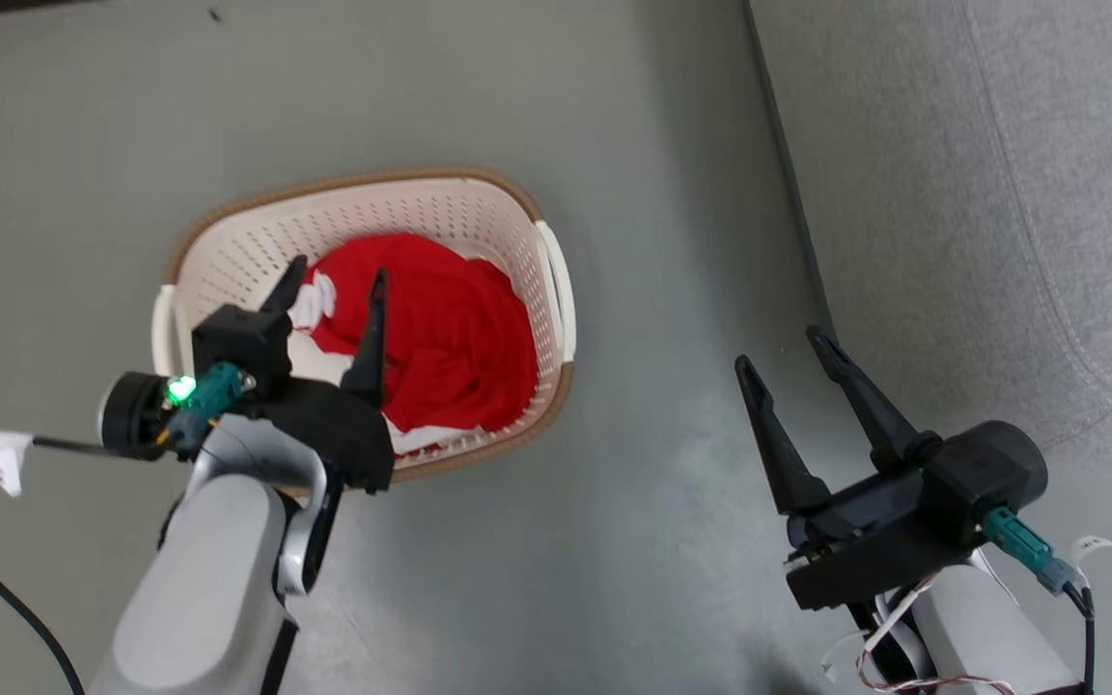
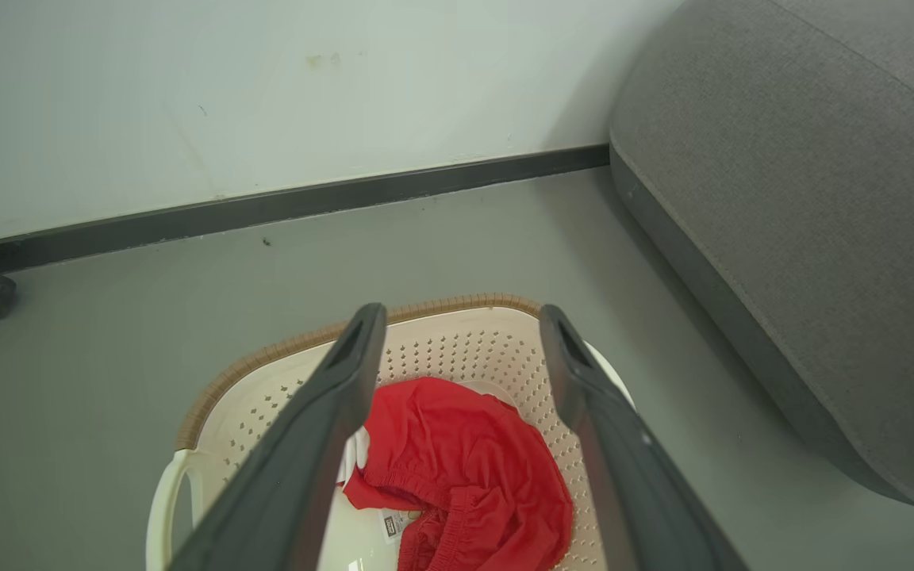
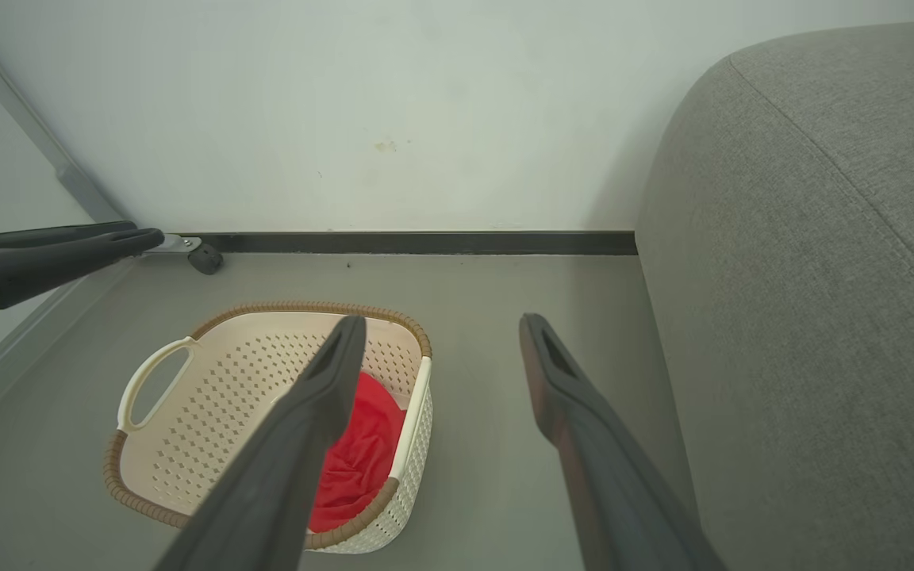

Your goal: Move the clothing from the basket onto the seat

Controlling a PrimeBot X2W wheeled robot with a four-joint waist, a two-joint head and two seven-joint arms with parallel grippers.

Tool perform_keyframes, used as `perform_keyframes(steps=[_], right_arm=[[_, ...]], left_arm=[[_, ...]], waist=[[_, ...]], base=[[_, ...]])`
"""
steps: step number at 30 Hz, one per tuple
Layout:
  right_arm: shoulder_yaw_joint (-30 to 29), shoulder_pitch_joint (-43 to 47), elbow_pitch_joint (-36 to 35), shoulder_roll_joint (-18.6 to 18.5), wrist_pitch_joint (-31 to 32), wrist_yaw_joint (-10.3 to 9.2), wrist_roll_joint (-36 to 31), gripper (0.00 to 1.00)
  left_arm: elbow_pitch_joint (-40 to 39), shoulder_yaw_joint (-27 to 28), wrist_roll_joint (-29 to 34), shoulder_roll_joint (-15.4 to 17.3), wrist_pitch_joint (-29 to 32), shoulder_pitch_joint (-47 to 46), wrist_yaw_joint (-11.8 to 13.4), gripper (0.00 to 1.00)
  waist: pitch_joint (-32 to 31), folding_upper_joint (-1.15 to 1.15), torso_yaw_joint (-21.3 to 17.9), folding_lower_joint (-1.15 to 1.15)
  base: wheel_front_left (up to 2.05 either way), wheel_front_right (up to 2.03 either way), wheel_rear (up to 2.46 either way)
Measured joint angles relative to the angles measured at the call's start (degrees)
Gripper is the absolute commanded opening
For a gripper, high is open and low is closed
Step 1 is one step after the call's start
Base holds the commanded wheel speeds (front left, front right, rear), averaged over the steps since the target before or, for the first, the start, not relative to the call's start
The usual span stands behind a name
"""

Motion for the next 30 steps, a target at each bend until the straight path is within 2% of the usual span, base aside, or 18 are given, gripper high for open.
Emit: perform_keyframes(steps=[6,18,22,30], right_arm=[[1.9,-2.1,-0.3,0.3,0.0,0.00,0.5,1.00],[4.7,-8.5,-1.3,0.5,0.0,0.00,2.5,1.00],[5.7,-10.4,-1.2,0.6,0.0,0.00,3.4,1.00],[6.4,-11.6,-0.8,0.6,0.0,0.00,5.9,1.00]], left_arm=[[3.0,0.2,0.7,0.9,4.3,-4.6,0.3,1.00],[8.3,2.7,1.9,5.3,11.7,-14.3,1.3,1.00],[10.4,3.7,1.9,6.5,13.0,-16.2,1.8,1.00],[13.6,4.9,1.9,6.8,13.8,-18.7,2.2,1.00]], waist=[[5.2,0.00,-1.9,0.00],[15.4,0.00,-5.2,0.00],[18.6,0.01,-6.4,0.00],[23.1,0.00,-8.7,0.00]], base=[[0.00,0.00,0.00],[0.00,0.00,0.00],[0.00,0.00,0.00],[0.00,0.00,0.00]])
